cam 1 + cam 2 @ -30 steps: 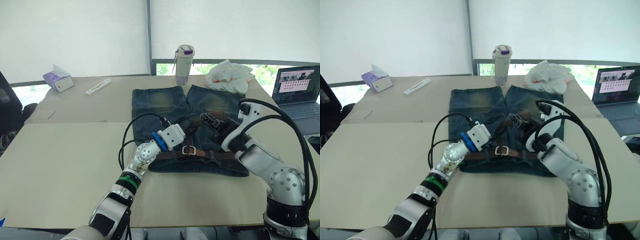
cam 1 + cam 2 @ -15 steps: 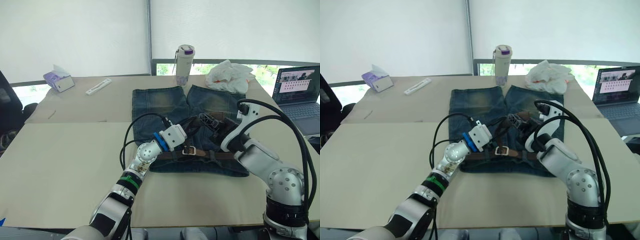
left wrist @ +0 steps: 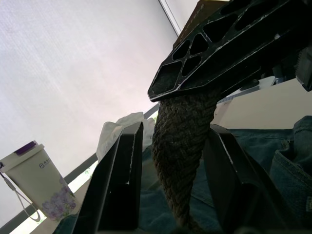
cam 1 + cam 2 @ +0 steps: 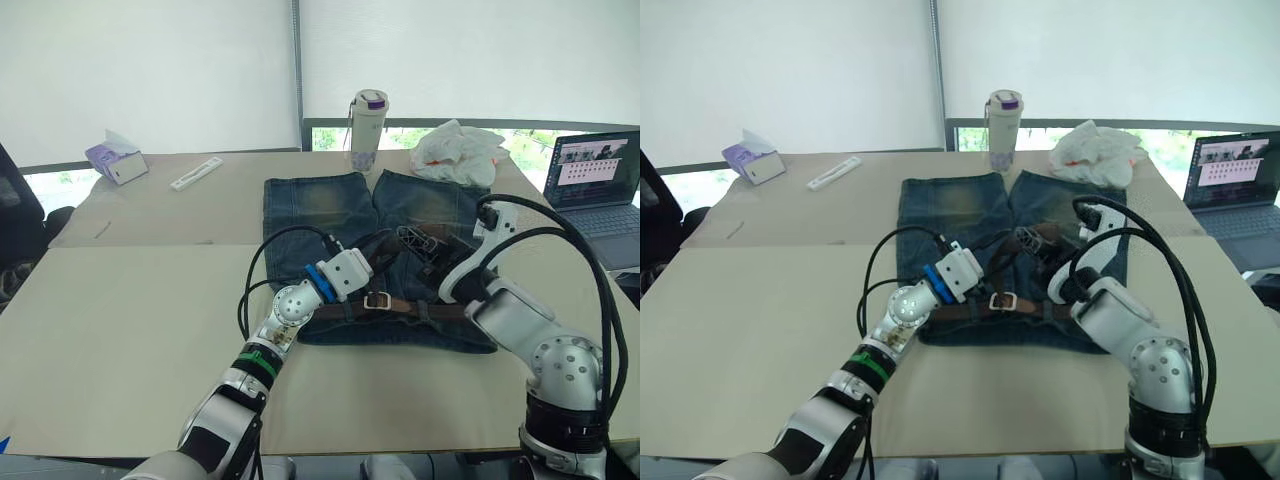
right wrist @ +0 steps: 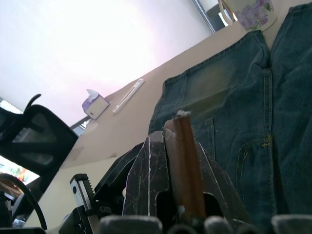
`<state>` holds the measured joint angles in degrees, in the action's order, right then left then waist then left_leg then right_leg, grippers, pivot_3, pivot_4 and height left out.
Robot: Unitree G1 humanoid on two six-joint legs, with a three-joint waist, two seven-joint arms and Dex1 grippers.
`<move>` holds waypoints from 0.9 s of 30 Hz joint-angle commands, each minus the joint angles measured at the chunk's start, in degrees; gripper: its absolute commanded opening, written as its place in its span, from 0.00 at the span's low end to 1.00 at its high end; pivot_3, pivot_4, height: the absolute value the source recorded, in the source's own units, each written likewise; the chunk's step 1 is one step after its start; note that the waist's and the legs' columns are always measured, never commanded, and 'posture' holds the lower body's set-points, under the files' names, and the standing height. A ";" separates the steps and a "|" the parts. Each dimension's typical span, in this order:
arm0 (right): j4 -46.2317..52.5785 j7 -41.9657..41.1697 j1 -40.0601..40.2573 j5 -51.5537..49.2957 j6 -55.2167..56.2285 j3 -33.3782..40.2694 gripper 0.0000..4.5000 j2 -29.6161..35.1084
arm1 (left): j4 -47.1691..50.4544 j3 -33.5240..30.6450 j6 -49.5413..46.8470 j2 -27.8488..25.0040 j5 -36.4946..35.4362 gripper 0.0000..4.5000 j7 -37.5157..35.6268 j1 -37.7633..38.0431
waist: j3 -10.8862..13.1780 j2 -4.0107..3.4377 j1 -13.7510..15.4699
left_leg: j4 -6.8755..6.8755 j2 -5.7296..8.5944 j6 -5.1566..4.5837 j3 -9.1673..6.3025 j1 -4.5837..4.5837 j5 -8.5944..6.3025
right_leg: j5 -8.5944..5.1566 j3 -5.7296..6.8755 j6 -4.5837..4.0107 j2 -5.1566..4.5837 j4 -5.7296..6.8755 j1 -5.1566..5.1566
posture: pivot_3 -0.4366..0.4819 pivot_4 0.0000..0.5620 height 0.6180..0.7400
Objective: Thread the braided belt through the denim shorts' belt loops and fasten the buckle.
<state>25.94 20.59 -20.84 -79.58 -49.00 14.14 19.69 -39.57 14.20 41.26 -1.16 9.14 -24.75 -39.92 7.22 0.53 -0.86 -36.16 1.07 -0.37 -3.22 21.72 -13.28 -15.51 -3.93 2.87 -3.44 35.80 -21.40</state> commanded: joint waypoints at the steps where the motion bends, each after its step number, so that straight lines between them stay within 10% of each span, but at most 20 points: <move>1: 0.80 1.16 -0.70 -1.53 1.54 0.93 0.00 0.46 | 1.35 -0.41 0.85 -0.05 -0.12 0.33 1.59 -0.64 | 0.00 0.00 0.03 | 0.00 0.00 0.00 0.00 0.00 0.00 | 0.00 0.00 0.00 0.00 0.00 0.00 | 0.48 0.27 1.00; 27: -2.09 6.04 -2.59 -3.59 5.33 0.28 0.00 -3.48 | 5.78 2.16 0.42 -2.90 2.74 0.33 0.89 0.87 | 0.00 -0.02 -0.07 | 0.09 -0.01 -0.01 0.01 -0.03 0.01 | 0.01 -0.01 -0.01 0.01 -0.01 -0.02 | 0.48 0.27 1.00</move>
<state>21.88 26.47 -21.93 -81.77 -45.63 14.02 16.55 -34.70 15.97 39.99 -3.73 10.09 -25.26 -38.37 7.22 0.51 -0.93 -36.07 1.06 -0.38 -3.21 21.70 -13.27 -15.51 -3.94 2.86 -3.43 35.80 -21.42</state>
